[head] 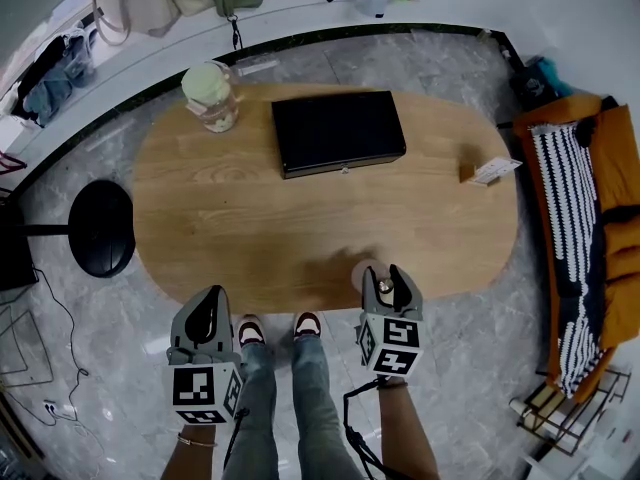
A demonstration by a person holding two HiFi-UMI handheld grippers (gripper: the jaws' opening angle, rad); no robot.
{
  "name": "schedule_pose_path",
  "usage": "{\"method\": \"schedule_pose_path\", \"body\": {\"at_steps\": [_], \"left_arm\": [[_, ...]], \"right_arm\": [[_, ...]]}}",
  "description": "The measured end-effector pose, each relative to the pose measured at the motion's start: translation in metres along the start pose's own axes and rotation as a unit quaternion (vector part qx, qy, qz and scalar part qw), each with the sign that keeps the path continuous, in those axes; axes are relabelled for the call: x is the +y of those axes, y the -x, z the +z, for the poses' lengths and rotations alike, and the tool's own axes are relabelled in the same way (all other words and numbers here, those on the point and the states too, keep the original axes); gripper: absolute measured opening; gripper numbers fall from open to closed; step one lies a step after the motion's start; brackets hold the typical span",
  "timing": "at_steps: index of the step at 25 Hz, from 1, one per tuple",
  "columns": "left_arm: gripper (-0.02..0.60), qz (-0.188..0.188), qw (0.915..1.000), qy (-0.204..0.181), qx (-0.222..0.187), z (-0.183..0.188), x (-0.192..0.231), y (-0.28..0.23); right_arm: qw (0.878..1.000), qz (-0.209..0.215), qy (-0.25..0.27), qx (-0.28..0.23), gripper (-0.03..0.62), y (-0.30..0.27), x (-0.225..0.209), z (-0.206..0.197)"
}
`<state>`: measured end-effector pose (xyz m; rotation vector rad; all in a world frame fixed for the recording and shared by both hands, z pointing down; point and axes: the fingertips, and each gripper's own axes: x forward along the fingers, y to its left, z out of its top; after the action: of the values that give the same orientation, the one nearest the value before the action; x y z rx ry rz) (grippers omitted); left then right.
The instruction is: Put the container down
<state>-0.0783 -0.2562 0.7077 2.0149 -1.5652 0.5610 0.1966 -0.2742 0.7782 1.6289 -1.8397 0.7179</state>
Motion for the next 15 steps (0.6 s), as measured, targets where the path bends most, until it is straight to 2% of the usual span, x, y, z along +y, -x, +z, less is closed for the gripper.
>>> {"method": "schedule_pose_path", "body": {"at_steps": [8, 15], "left_arm": [[-0.003, -0.005, 1.0, 0.005, -0.003, 0.01, 0.0, 0.01], [-0.003, -0.01, 0.9999, 0.0, -0.014, 0.047, 0.005, 0.031]], "right_arm": [[1.0, -0.007, 0.001, -0.001, 0.172, 0.016, 0.004, 0.015], [1.0, -0.025, -0.015, 0.005, 0.172, 0.049, 0.008, 0.045]]}}
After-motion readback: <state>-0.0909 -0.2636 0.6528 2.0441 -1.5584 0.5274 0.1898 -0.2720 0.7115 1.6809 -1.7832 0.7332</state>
